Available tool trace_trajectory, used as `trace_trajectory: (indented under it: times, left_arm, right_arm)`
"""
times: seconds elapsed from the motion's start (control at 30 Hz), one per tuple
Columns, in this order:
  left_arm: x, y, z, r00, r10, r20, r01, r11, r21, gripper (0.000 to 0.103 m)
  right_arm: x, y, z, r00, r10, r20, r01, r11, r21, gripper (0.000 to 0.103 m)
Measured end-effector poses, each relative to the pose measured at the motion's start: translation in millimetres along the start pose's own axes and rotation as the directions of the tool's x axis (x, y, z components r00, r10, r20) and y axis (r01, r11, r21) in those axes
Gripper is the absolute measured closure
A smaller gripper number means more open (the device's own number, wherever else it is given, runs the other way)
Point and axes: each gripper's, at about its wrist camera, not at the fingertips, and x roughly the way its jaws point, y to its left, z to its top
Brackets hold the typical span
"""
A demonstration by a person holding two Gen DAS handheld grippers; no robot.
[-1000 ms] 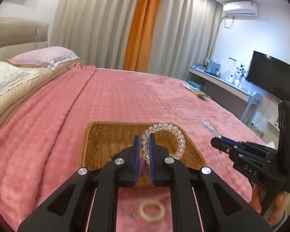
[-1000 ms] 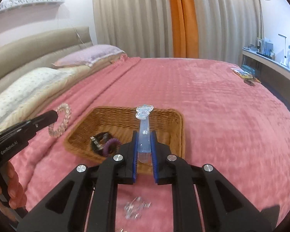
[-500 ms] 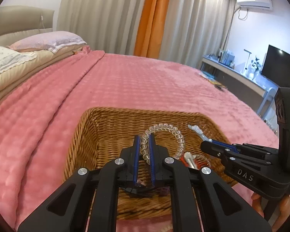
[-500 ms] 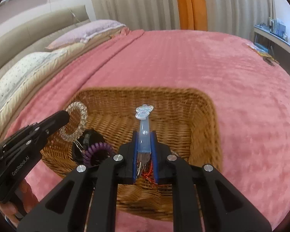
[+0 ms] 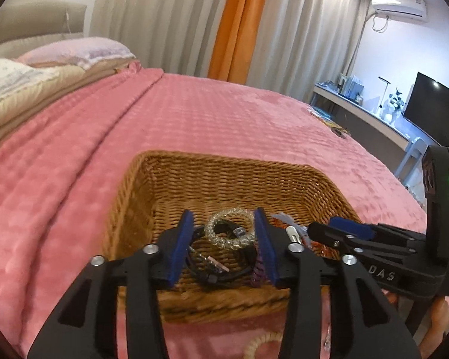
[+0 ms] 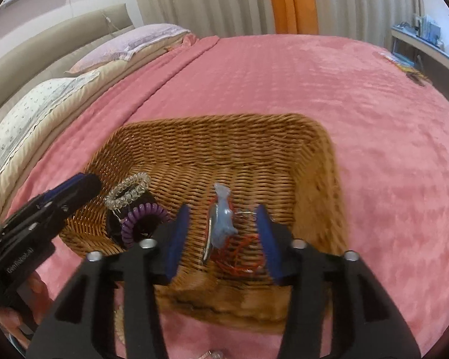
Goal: Organize jewelry
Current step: 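Carry the clear bracelet and blue clip into the basket and open both tools, then move both open tools back toward the remaining jewelry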
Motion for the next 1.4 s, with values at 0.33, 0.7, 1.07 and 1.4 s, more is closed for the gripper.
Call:
trace_trajectory:
  times: [0.33,0.7,1.07,1.4]
  left_arm:
    - [-86,-20,-10,0.994,-0.027,0.105,0.023,0.999,0.039,0.041]
    - [-139,-20,-64,0.994,-0.019,0.106,0.014,0.999,0.05,0.03]
    - [-112,1,-99,0.998,0.039,0.046,-0.042,0.997,0.063,0.031]
    - [-73,6,-111,0.992,0.047,-0.115,-0.039,0.996,0.075,0.037]
  right_arm:
    - [-89,15,-27,0.994,-0.001,0.11,0.006,0.999,-0.045,0.049]
    - [-130,21,-88,0.993,-0.003,0.115,0.008,0.999,-0.037,0.037]
    - [-89,17,-116,0.998,-0.039,0.039,0.039,0.999,-0.021,0.037]
    - [-61,20,-130,0.998,-0.05,-0.035,0.048,0.998,-0.046,0.044]
